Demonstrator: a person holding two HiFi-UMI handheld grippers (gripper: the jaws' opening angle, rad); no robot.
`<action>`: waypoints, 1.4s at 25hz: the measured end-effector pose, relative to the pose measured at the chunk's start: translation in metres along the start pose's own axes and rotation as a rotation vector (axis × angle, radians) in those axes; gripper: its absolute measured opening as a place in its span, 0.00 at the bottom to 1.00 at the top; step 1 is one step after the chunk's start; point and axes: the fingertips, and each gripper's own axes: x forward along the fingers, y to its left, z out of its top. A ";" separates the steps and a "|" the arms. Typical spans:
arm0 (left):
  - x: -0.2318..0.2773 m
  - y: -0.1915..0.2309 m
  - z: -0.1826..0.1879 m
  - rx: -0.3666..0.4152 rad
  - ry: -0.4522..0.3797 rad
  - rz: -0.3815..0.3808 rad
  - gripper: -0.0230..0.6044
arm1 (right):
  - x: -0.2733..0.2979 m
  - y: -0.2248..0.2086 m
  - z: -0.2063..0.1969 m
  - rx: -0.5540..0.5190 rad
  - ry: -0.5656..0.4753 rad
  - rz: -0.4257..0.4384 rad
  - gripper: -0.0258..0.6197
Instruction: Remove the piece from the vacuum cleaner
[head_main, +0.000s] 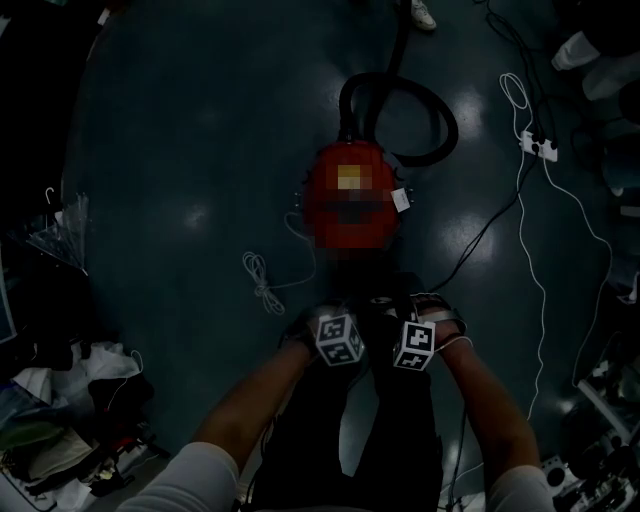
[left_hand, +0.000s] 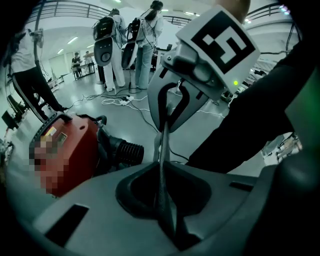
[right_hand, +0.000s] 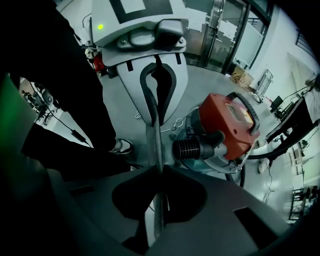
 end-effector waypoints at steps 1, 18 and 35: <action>-0.010 -0.004 0.006 0.003 -0.006 -0.004 0.08 | -0.011 0.002 0.003 0.009 -0.005 -0.001 0.09; -0.371 -0.133 0.144 0.241 -0.001 -0.133 0.08 | -0.392 0.069 0.159 0.155 -0.145 0.021 0.09; -0.521 -0.204 0.217 0.379 -0.082 -0.245 0.08 | -0.556 0.119 0.204 0.156 -0.196 0.015 0.09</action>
